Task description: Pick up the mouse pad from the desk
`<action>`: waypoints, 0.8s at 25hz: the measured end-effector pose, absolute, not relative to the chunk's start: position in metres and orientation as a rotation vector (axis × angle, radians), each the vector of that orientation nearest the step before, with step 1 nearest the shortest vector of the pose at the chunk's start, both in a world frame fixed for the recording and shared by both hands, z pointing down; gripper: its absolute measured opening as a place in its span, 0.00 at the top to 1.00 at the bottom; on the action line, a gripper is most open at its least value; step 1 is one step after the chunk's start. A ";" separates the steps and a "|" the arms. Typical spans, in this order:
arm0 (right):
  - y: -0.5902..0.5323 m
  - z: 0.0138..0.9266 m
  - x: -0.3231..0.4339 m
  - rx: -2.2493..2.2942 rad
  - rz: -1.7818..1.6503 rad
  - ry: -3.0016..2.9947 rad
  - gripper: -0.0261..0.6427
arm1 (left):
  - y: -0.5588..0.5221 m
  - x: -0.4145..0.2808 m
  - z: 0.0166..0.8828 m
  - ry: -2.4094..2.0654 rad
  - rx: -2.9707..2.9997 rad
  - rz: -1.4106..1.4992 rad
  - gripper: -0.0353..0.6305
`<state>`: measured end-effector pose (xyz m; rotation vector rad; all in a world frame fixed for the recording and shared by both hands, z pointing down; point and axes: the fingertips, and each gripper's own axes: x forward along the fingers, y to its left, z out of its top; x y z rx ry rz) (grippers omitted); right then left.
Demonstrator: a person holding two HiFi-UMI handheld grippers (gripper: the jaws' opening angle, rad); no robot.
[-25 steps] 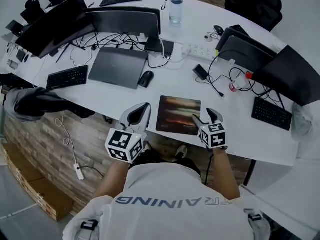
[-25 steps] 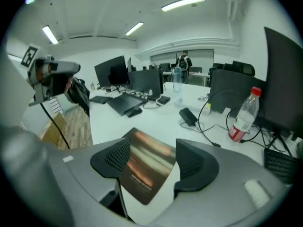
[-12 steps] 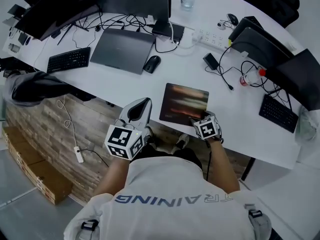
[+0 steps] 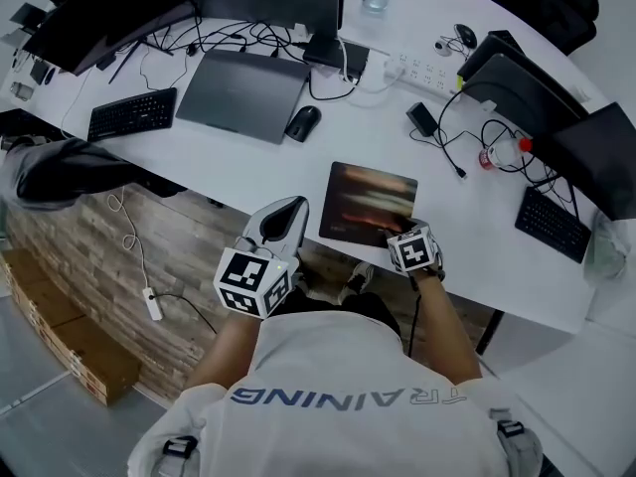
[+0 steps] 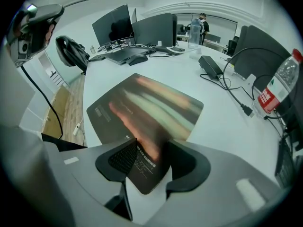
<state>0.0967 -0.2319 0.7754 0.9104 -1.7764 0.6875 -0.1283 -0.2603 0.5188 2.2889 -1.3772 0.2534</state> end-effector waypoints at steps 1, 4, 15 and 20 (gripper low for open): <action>-0.233 0.776 0.097 0.917 0.682 -1.779 0.64 | -0.260 -0.129 0.519 -1.376 2.291 0.253 0.95; -0.233 0.773 0.094 0.934 0.658 -1.784 0.73 | -0.257 -0.134 0.517 -1.383 2.293 0.251 0.95; -0.248 0.688 0.074 1.170 0.602 -2.057 0.88 | -0.255 -0.145 0.495 -1.413 2.319 0.164 0.95; -0.267 0.625 0.065 1.265 0.558 -2.185 0.88 | -0.260 -0.147 0.473 -1.430 2.368 0.116 0.95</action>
